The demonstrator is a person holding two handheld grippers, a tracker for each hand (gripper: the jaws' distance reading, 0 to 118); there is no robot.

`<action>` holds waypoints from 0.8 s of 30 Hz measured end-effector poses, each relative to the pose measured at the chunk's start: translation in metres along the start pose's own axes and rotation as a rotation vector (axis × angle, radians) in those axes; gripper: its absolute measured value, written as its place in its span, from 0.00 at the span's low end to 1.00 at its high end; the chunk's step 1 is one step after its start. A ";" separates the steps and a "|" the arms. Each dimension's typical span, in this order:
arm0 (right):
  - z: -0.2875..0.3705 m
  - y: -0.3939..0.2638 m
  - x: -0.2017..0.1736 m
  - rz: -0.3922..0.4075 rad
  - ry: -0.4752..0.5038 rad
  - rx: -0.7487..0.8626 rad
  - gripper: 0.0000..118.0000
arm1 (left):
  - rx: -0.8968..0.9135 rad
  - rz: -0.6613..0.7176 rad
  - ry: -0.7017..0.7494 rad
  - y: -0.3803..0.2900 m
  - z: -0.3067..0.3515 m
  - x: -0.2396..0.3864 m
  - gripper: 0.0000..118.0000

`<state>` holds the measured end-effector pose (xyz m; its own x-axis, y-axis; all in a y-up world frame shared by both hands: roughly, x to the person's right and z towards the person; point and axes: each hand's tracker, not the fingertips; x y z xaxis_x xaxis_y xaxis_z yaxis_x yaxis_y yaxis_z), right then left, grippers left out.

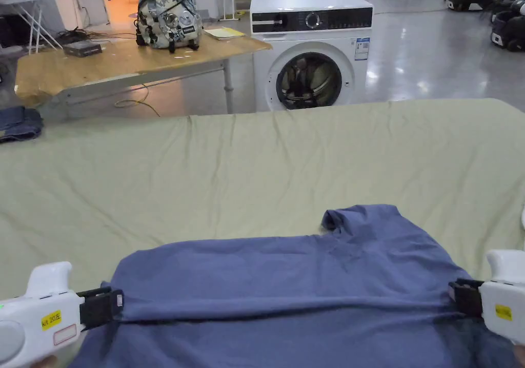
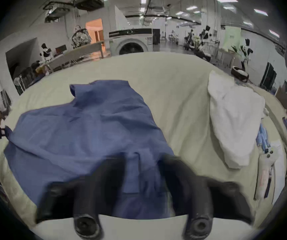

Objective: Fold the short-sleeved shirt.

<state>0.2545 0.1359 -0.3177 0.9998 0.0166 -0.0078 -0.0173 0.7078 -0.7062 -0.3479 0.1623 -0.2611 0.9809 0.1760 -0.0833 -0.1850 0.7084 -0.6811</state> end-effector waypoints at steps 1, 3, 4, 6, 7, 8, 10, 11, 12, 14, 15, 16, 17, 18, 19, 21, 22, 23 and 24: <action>0.003 -0.001 0.000 0.008 -0.014 0.021 0.57 | 0.019 -0.012 0.004 -0.004 0.008 0.001 0.55; 0.020 -0.002 0.003 0.012 -0.010 0.073 0.63 | 0.071 -0.035 -0.033 -0.009 0.034 0.006 0.59; 0.032 -0.004 0.006 -0.003 0.002 0.099 0.64 | 0.111 -0.053 -0.040 -0.012 0.051 0.011 0.59; 0.063 -0.008 0.007 -0.019 0.064 0.183 0.64 | 0.214 -0.082 -0.059 -0.020 0.084 0.017 0.59; 0.083 -0.011 0.005 -0.032 0.075 0.223 0.64 | 0.236 -0.093 -0.067 -0.024 0.105 0.023 0.59; 0.100 -0.016 0.003 -0.038 0.079 0.253 0.64 | 0.269 -0.103 -0.046 -0.029 0.122 0.028 0.59; 0.136 -0.030 -0.004 -0.018 0.130 0.322 0.63 | 0.347 -0.138 0.003 -0.041 0.157 0.043 0.59; 0.149 -0.037 -0.008 -0.016 0.138 0.338 0.59 | 0.375 -0.148 0.018 -0.047 0.171 0.048 0.59; 0.165 -0.044 -0.018 -0.013 0.145 0.352 0.49 | 0.409 -0.159 0.030 -0.055 0.183 0.053 0.59; 0.184 -0.058 -0.027 -0.009 0.124 0.374 0.08 | 0.454 -0.143 0.104 -0.067 0.200 0.064 0.41; 0.191 -0.064 -0.033 0.001 0.095 0.374 0.00 | 0.463 -0.175 0.132 -0.072 0.208 0.069 0.17; 0.200 -0.069 -0.041 0.024 0.073 0.406 0.00 | 0.453 -0.186 0.178 -0.078 0.214 0.075 0.00; 0.206 -0.075 -0.044 0.024 0.079 0.406 0.00 | 0.430 -0.178 0.220 -0.083 0.217 0.080 0.00; 0.211 -0.078 -0.046 0.030 0.090 0.386 0.00 | 0.467 -0.173 0.219 -0.089 0.219 0.071 0.00; 0.215 -0.081 -0.050 0.038 0.071 0.378 0.00 | 0.464 -0.158 0.173 -0.094 0.224 0.071 0.00; 0.219 -0.085 -0.051 0.043 0.087 0.356 0.00 | 0.429 -0.124 0.149 -0.095 0.223 0.069 0.00; 0.221 -0.087 -0.052 0.032 0.096 0.356 0.00 | 0.417 -0.129 0.137 -0.097 0.218 0.065 0.00; 0.223 -0.090 -0.052 0.018 0.094 0.359 0.00 | 0.380 -0.135 0.130 -0.095 0.211 0.062 0.00; 0.222 -0.088 -0.052 0.005 0.119 0.350 0.00 | 0.374 -0.132 0.144 -0.092 0.205 0.059 0.00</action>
<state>0.2028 0.2290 -0.0980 0.9931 -0.0471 -0.1072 -0.0024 0.9070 -0.4212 -0.2859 0.2470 -0.0541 0.9912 -0.0110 -0.1319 -0.0409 0.9225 -0.3837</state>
